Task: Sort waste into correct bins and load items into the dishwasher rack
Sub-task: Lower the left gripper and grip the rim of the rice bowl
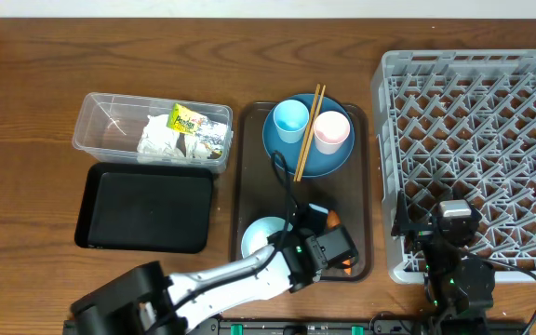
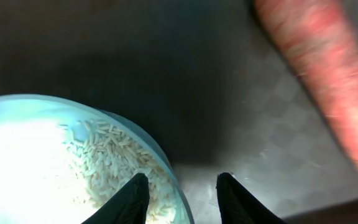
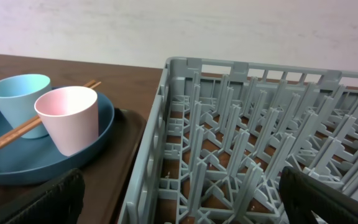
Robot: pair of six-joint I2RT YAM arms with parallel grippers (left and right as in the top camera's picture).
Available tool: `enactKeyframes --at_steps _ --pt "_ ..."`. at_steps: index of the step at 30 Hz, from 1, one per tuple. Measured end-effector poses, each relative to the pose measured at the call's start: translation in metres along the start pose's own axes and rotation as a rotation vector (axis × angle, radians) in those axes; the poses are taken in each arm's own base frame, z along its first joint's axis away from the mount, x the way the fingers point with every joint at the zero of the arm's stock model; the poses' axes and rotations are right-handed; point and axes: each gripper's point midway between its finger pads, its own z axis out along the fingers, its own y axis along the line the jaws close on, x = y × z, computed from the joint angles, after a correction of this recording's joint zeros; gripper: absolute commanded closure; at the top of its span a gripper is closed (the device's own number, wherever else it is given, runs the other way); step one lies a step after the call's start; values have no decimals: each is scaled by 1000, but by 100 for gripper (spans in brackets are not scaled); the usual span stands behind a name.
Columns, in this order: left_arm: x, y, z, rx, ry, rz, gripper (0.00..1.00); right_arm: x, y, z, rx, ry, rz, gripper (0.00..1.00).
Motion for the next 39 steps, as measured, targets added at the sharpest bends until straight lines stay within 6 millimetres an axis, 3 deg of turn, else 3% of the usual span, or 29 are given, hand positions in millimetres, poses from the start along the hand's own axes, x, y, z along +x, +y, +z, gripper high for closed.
enactKeyframes --at_steps 22,27,39 --pt "-5 4 -1 -23 -30 -3 80 0 0 0 0 0 0 1" --pt "-5 4 -1 -24 -30 -6 90 0 0 0 0 0 0 1" --pt "-4 6 -1 -30 -24 -1 87 0 0 0 0 0 0 1"
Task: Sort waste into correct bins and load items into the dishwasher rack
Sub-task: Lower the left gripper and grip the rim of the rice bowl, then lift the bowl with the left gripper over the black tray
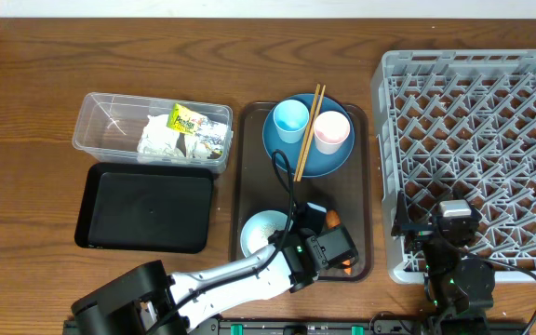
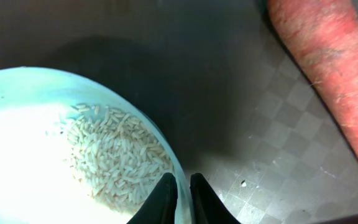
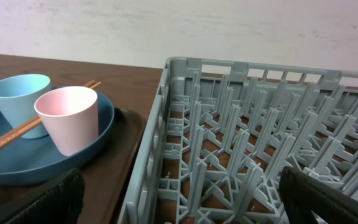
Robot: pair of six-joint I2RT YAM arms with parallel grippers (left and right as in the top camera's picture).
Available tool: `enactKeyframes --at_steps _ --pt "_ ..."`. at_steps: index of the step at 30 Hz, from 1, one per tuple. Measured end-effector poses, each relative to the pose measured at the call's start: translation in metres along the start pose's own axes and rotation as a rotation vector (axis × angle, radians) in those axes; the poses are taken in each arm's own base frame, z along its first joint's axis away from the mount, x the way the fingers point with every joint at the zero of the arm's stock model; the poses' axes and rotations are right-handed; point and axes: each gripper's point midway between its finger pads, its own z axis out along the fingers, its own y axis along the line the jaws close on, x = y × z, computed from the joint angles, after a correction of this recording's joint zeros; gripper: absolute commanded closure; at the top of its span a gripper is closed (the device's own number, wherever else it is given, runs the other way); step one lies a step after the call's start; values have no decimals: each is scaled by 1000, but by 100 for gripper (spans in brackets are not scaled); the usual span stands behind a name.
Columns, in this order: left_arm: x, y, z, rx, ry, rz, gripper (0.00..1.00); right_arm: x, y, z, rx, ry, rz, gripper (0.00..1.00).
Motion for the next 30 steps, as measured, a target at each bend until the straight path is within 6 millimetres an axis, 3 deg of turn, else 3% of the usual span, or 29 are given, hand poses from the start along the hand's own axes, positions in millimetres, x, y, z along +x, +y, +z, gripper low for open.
enactKeyframes --at_steps 4,18,25,30 --pt "2 3 0 -10 10 4 94 0 0 0 0 0 0 1" --pt "-3 4 -8 -4 -16 22 94 0 0 0 0 0 0 1" --pt "-17 3 -39 69 -88 25 94 0 0 0 0 0 0 1" --pt "-29 28 -65 81 -122 -33 94 0 0 0 0 0 0 1"
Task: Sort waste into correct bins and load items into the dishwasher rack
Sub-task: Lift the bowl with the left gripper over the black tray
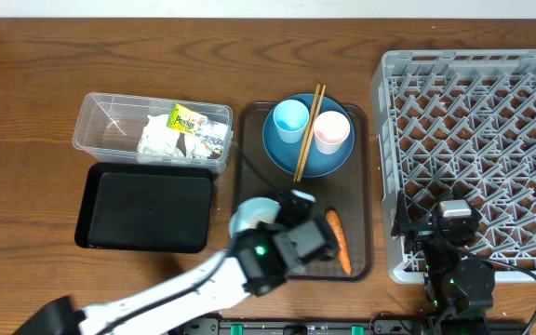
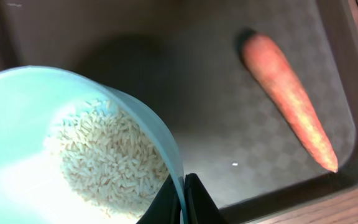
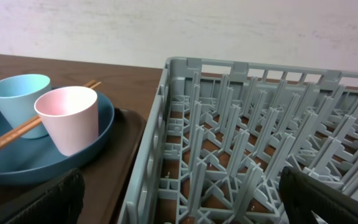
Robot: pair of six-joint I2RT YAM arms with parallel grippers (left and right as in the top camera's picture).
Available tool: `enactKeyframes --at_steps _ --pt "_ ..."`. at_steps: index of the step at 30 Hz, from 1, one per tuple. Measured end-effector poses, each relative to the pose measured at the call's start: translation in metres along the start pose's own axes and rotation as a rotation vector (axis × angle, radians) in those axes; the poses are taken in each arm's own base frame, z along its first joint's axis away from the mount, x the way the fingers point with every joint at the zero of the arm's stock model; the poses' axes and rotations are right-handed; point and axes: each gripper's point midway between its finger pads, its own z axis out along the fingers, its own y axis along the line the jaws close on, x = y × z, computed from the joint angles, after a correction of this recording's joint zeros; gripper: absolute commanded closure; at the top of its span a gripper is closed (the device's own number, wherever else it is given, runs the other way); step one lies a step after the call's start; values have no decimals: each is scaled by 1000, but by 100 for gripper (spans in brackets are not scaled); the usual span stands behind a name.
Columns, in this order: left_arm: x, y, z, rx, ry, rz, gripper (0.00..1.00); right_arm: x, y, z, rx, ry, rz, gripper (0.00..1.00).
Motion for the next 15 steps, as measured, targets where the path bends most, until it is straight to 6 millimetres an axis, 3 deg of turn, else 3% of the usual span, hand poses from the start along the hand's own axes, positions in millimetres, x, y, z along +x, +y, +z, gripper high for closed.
enactKeyframes --at_steps 8,15 --pt "-35 65 -35 -21 -95 -181 94 0 0 0 0 0 0 1" --pt "-55 128 -52 -57 -157 -366 94 0 0 0 0 0 0 1"
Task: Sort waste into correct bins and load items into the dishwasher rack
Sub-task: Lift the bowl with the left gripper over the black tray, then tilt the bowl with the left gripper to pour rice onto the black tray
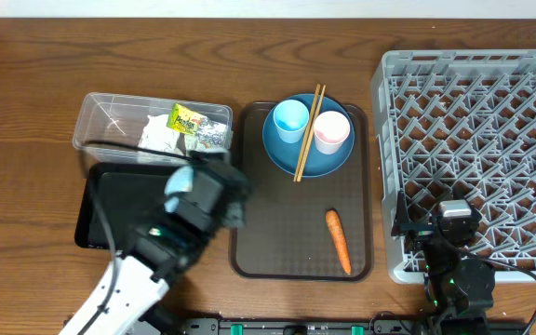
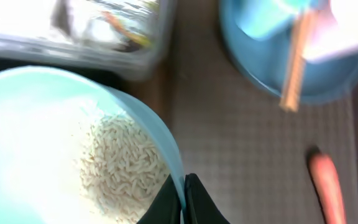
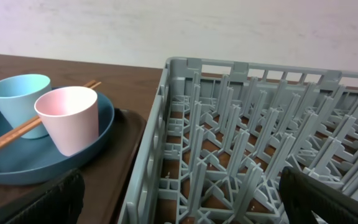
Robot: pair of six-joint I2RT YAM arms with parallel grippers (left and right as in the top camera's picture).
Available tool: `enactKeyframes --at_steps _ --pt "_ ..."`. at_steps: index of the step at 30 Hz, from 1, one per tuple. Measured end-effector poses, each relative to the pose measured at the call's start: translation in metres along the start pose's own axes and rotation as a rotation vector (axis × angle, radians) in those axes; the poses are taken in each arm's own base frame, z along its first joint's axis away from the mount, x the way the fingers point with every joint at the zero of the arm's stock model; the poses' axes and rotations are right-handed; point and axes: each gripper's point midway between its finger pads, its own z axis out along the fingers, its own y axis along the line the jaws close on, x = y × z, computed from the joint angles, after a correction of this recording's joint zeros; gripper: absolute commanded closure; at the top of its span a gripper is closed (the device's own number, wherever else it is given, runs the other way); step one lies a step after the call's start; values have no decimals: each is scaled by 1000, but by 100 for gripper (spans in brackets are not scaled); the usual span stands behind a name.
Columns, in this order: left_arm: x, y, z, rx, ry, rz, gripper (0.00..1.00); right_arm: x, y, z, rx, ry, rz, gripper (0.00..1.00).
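My left gripper (image 1: pixel 199 186) is shut on the rim of a light blue bowl (image 1: pixel 180 179) holding rice (image 2: pixel 120 165). It holds the bowl in the air above the right end of the black bin (image 1: pixel 128 212), just in front of the clear bin (image 1: pixel 110 119). In the left wrist view the fingertips (image 2: pixel 184 198) pinch the bowl's (image 2: pixel 36 130) wall. A carrot (image 1: pixel 338 240) lies on the brown tray (image 1: pixel 277 228). The blue plate (image 1: pixel 328 160) carries a blue cup (image 1: pixel 290 117), a pink cup (image 1: pixel 331 131) and chopsticks (image 1: pixel 307 130). My right gripper (image 3: pixel 179 208) is open at the rack's (image 1: pixel 477 121) front left corner.
The clear bin holds wrappers and paper (image 1: pixel 182 130). The black bin's inside is bare. The grey rack (image 3: pixel 260 155) fills the right side of the table. Bare wood lies behind the bins and at the far left.
My left gripper, still shut on the rice bowl, has moved from above the tray's front left to above the black bin's right end. The right arm has not moved.
My left gripper stood open astride the bowl's rim on the brown tray beside the carrot. Then it was shut on the rim. Then the bowl was raised above the tray, and now it hangs over the black bin. The right gripper stayed open at the rack.
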Motion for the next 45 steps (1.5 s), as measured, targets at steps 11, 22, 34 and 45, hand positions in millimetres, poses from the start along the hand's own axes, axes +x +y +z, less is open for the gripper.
enactKeyframes --at_steps 11,22,34,45 --pt "-42 76 4 -19 -45 -324 94 0 0 0 0 0 0 1" --pt "-56 118 -9 135 -63 -461 94 0 0 0 0 0 0 1" --pt "-65 128 -23 378 -94 -497 94 0 0 0 0 0 0 1" --pt "-63 130 -4 551 -33 -521 94 0 0 0 0 0 0 1"
